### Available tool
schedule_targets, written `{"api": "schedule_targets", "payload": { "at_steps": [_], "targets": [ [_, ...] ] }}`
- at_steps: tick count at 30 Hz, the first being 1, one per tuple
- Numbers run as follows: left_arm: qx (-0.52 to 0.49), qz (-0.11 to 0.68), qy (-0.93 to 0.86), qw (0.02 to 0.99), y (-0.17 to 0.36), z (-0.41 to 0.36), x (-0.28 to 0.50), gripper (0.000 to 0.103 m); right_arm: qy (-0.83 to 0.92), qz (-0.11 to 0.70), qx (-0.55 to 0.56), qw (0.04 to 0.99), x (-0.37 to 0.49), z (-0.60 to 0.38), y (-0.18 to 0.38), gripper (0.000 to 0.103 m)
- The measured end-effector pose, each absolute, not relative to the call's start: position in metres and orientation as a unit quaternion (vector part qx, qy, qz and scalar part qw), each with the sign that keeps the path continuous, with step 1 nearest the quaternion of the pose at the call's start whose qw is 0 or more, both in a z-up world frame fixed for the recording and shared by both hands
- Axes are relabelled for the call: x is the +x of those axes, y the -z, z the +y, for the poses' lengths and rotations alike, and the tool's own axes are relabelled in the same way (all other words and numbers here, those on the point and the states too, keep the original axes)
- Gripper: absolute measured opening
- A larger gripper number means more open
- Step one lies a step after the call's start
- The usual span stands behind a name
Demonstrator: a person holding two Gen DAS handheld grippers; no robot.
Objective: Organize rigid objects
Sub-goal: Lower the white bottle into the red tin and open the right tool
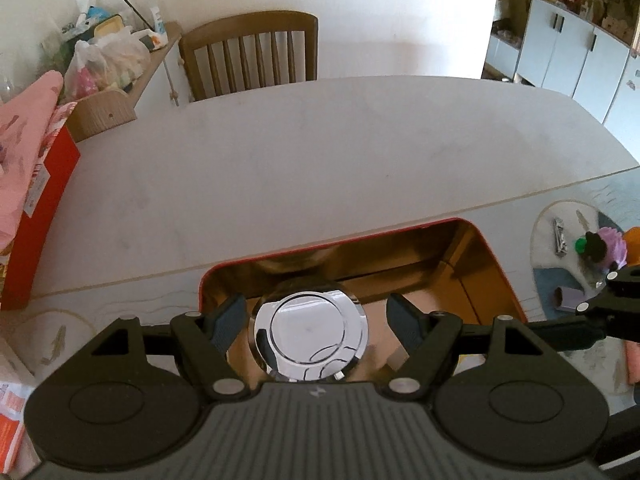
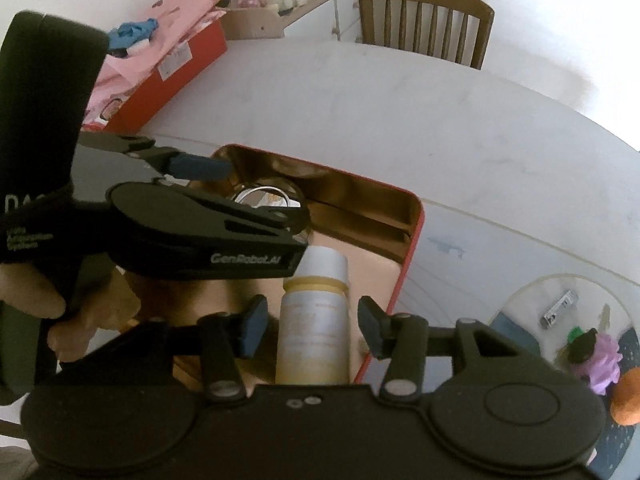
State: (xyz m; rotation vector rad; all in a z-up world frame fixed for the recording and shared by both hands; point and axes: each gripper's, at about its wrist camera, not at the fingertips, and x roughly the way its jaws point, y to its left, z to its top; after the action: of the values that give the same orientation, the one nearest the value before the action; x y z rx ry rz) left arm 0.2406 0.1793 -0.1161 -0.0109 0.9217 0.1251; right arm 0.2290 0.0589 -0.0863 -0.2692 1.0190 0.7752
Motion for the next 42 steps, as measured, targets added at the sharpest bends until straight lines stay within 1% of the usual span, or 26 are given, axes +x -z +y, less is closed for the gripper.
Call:
{"api": "schedule_targets", "payload": {
  "at_steps": [8,12,17,19,23,25,28,34,36,42],
  "targets": [
    [-0.013,0.428,-0.058,0.902,0.097,0.174,0.225,0.077,-0.352,0.460,-0.097,0.809,0.218,0.035,0.069,0.056],
    [-0.015,0.416,-0.054,0.908,0.084,0.167,0.215,0.077,-0.350,0.450,-0.081,0.818,0.211,0.022,0.061,0.063],
    [-0.014,0.399,-0.044,0.916,0.069,0.155,0.201,0.080,-0.348,0.440,-0.062,0.825,0.201,0.002,0.052,0.064],
    [-0.013,0.392,-0.040,0.919,0.062,0.149,0.196,0.082,-0.350,0.434,-0.055,0.829,0.198,-0.005,0.048,0.069],
    [-0.016,0.381,-0.033,0.924,0.050,0.138,0.186,0.082,-0.351,0.415,-0.040,0.838,0.189,-0.027,0.038,0.075],
    [-0.016,0.376,-0.031,0.926,0.045,0.131,0.181,0.083,-0.349,0.406,-0.031,0.844,0.186,-0.041,0.033,0.081],
    [-0.018,0.367,-0.029,0.930,0.039,0.120,0.174,0.086,-0.344,0.390,-0.018,0.854,0.182,-0.066,0.026,0.086],
    [-0.026,0.357,-0.023,0.934,0.034,0.092,0.163,0.086,-0.321,0.369,0.010,0.872,0.180,-0.122,0.025,0.101],
    [-0.026,0.353,-0.018,0.935,0.034,0.079,0.160,0.086,-0.314,0.363,0.017,0.877,0.180,-0.140,0.027,0.103],
    [-0.038,0.345,-0.005,0.938,0.036,0.044,0.159,0.086,-0.289,0.356,0.007,0.889,0.182,-0.189,0.036,0.103]
  ]
}}
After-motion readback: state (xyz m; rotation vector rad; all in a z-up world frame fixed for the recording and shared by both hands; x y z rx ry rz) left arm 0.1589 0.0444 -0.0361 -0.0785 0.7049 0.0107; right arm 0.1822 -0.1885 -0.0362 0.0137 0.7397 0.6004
